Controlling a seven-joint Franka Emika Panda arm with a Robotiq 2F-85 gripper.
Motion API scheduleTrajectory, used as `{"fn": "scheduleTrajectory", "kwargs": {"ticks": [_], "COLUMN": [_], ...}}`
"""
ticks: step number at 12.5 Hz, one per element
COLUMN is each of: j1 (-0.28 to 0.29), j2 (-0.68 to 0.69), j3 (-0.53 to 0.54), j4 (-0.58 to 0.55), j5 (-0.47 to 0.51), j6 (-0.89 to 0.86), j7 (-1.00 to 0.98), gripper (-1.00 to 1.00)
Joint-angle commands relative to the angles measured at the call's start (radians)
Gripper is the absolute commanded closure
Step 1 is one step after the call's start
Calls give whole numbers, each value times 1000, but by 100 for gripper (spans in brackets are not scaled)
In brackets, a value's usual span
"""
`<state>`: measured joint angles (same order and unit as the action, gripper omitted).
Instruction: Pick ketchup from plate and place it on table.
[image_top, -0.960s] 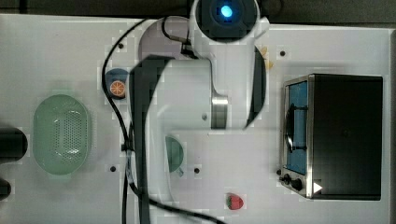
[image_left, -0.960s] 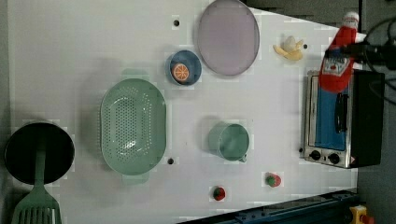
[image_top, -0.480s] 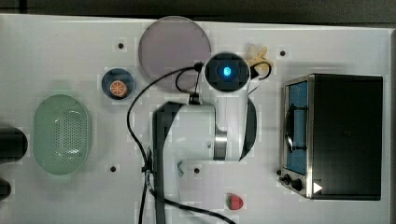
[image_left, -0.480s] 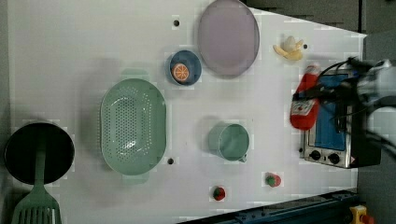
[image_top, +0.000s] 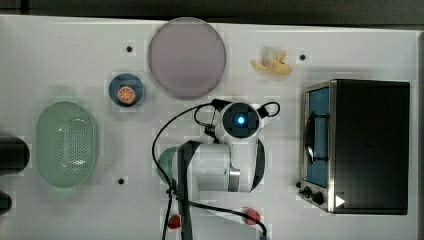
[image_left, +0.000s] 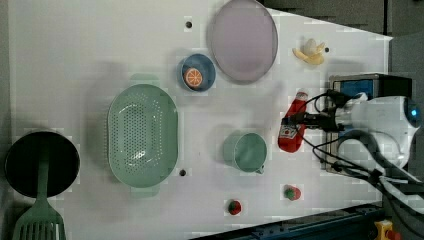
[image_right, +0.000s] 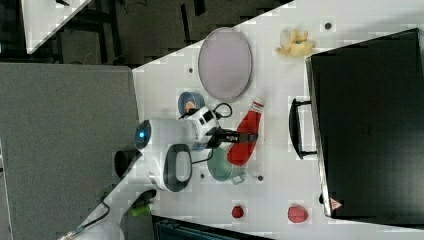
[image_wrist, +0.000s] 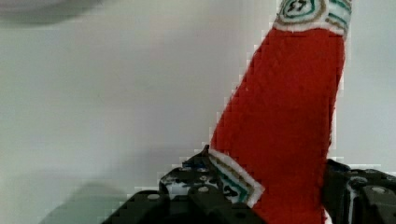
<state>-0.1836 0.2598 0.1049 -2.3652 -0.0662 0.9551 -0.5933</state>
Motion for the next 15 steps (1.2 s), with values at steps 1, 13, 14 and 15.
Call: {"fn": "scheduleTrajectory", "kwargs": {"ticks": [1, 13, 14, 15], "j1": [-7, -3, 0, 2], "j2": [22, -84, -89, -92], "j3": [0, 43, 50, 54], "j4": [17, 382, 446, 510], "j5": [10, 22, 22, 22], "j6": [41, -269, -336, -417], "j7": [88, 441, 497, 540], "gripper": [-23, -100, -100, -100]}}
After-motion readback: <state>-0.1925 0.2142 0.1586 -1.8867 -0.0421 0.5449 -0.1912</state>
